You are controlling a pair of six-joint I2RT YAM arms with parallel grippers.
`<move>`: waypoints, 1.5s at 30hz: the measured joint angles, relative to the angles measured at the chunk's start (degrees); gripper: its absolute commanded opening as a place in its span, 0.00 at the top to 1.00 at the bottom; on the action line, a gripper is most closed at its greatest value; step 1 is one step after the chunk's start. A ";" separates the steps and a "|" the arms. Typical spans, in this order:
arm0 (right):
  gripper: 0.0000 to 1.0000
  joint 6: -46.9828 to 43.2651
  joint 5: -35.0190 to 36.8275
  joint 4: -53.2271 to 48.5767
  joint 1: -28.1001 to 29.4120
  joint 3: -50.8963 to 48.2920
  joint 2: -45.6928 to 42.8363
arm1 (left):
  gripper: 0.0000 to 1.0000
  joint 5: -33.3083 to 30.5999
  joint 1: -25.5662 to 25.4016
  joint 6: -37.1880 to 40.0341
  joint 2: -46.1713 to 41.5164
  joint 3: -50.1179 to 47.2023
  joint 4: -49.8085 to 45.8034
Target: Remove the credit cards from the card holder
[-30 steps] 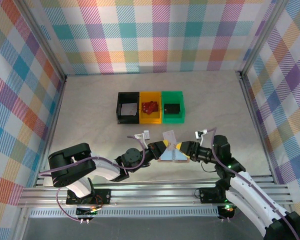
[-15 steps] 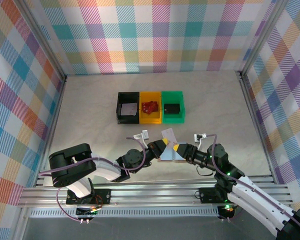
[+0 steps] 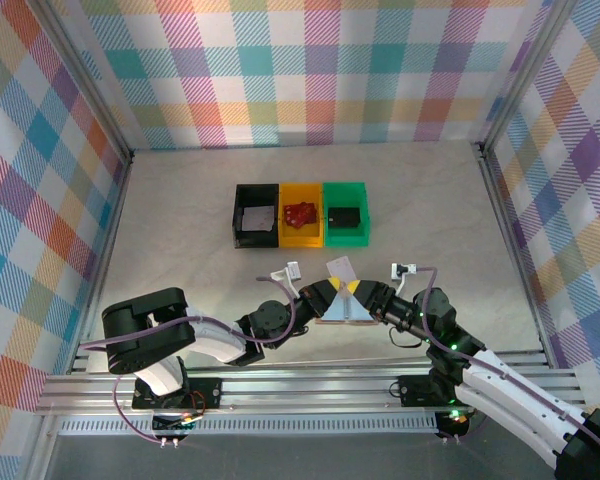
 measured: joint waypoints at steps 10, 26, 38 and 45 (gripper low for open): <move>0.54 0.04 1.55 3.28 1.01 0.00 2.01 | 1.00 -2.03 -0.92 -2.16 0.63 0.55 0.09; 0.70 1.16 4.94 5.70 2.58 0.00 3.04 | 1.00 -4.55 -1.73 -4.35 0.96 1.14 1.18; 0.75 1.29 6.86 5.73 3.32 0.00 3.04 | 1.00 -5.07 -1.77 -5.73 1.70 1.18 1.42; 0.80 1.29 7.50 5.53 3.50 0.00 3.04 | 1.00 -5.40 -1.77 -6.69 1.77 1.18 1.70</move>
